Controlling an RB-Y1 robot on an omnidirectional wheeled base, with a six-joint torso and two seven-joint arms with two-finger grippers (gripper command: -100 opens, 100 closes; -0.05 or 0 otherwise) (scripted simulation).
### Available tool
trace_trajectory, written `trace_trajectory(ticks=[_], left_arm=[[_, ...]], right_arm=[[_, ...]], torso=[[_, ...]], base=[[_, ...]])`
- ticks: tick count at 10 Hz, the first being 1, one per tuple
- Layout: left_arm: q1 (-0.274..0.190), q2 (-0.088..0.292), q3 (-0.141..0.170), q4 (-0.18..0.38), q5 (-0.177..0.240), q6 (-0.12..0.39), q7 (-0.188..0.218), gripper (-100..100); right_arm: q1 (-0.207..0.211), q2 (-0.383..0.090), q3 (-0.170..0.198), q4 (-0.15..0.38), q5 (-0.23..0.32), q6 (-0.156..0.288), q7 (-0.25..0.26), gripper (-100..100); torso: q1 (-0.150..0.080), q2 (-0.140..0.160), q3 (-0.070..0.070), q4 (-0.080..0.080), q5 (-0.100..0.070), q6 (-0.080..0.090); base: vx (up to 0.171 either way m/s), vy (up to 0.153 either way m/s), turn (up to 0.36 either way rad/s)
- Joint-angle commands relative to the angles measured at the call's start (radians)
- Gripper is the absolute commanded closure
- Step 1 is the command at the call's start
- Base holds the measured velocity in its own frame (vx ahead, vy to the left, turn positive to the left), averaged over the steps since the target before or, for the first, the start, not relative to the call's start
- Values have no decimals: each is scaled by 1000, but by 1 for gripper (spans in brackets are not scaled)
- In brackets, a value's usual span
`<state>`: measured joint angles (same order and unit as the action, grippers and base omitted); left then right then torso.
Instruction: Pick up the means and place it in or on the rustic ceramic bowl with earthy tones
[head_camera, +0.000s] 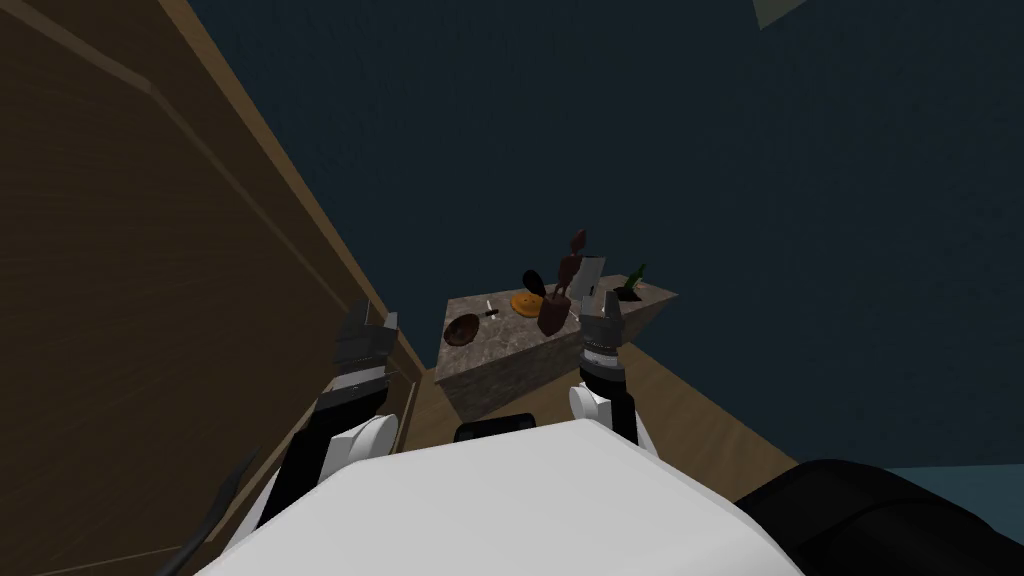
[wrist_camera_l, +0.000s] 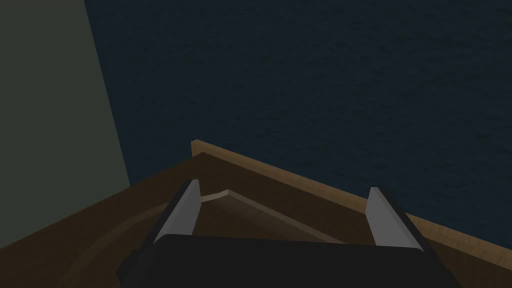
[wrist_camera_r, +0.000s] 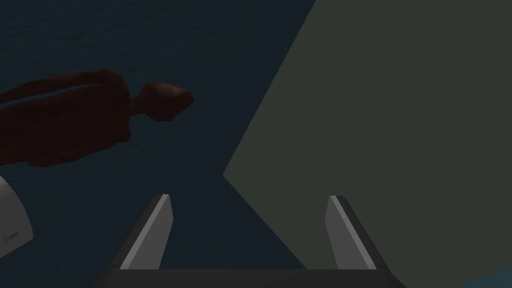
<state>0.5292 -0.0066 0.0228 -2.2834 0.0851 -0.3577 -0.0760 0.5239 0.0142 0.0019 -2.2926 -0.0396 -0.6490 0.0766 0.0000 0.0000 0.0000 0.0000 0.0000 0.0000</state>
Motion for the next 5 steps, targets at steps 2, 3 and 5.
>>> trace_trajectory(ticks=[2, 3, 5], left_arm=[[25, 62, -2, 42, 53, 43, 14, -100], [36, 86, -3, 63, 78, 63, 21, -100], [61, 139, -3, 117, 139, 109, 37, -100]], right_arm=[[0, 0, 0, 0, 0, 0, 0, 0], [0, 0, 0, 0, 0, 0, 0, 0], [0, 0, 0, 0, 0, 0, 0, 0]], torso=[[0, 4, 2, 1, 0, 0], [1, 8, 4, 2, 0, 0], [4, 8, 5, 2, 1, 0]], base=[[-110, 4, -21], [-137, 39, -52], [-102, 48, -86]])
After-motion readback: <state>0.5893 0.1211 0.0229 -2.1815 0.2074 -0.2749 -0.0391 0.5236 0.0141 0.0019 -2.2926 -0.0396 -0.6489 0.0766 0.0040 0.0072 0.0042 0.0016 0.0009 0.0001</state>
